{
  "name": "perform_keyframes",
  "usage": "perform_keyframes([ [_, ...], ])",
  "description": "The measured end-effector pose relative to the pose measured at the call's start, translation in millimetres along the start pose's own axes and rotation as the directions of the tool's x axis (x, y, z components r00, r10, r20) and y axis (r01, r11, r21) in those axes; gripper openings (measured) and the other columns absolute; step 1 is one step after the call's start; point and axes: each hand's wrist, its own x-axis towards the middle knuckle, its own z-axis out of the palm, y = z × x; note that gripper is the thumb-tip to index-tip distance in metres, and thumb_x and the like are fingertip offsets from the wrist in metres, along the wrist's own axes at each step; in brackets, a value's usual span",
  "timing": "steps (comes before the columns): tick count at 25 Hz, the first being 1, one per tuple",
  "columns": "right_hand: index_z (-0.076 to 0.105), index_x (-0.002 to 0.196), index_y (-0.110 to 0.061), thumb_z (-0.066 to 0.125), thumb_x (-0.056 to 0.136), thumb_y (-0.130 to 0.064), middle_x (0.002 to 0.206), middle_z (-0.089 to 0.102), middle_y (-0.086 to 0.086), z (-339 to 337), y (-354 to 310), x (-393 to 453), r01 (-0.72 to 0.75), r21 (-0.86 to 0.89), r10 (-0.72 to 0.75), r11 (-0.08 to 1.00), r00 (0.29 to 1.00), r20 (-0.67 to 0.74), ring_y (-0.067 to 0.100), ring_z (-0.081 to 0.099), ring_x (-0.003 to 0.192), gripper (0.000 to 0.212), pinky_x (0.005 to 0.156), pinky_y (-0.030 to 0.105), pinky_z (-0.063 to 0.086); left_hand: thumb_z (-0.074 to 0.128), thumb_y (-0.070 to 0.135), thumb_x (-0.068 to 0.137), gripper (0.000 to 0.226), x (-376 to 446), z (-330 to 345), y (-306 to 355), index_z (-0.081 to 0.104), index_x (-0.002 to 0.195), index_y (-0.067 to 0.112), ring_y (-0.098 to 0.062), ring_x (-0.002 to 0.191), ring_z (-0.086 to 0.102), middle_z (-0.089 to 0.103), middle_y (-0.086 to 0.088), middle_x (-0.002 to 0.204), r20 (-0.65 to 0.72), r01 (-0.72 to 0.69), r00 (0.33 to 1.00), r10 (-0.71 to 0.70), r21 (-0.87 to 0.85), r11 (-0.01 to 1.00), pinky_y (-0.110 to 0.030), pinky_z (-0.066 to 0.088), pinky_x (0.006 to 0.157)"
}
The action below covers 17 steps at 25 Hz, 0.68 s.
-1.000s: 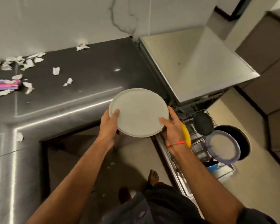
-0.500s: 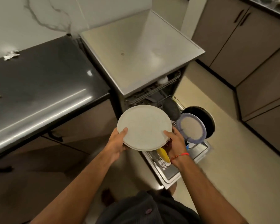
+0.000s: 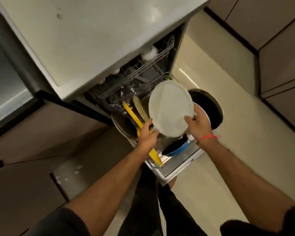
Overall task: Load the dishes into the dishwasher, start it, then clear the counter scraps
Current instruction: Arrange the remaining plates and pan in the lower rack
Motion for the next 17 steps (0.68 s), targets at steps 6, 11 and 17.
perform_keyframes([
  [6,0.045,0.144,-0.025,0.045,0.085,0.001,0.112,0.065,0.022,84.5,90.4,180.0,0.072,-0.359,-0.093,0.931,0.995,-0.043,0.036,0.061,0.106,0.065,0.086,0.033,0.046,0.055,0.006,0.100,0.055,165.9,38.7,-30.5,0.044,0.145,0.035,-0.027,0.120,0.063,0.045,0.003,0.148,-0.046,-0.155,0.987,0.156,0.016,0.988,-0.055,0.057,0.093],
  [11,0.042,0.145,-0.026,0.042,0.087,-0.003,0.119,0.059,0.027,135.1,146.2,266.4,0.045,-0.462,-0.065,0.885,0.997,-0.028,0.042,0.055,0.110,0.063,0.089,0.038,0.044,0.046,-0.002,0.103,0.052,221.4,43.8,-74.4,0.040,0.145,0.028,-0.016,0.094,0.070,0.050,0.001,0.133,-0.086,-0.122,0.989,0.117,-0.058,0.991,-0.036,0.063,0.062],
  [17,0.034,0.149,-0.033,0.042,0.091,-0.007,0.120,0.061,0.025,159.8,163.4,276.4,0.051,-0.540,-0.019,0.840,0.998,0.064,0.045,0.057,0.110,0.064,0.090,0.040,0.045,0.048,0.001,0.103,0.047,219.7,42.6,-104.9,0.046,0.140,0.030,-0.023,0.103,0.068,0.055,0.004,0.134,-0.039,-0.051,0.998,0.048,-0.066,0.997,-0.030,0.059,0.058],
])
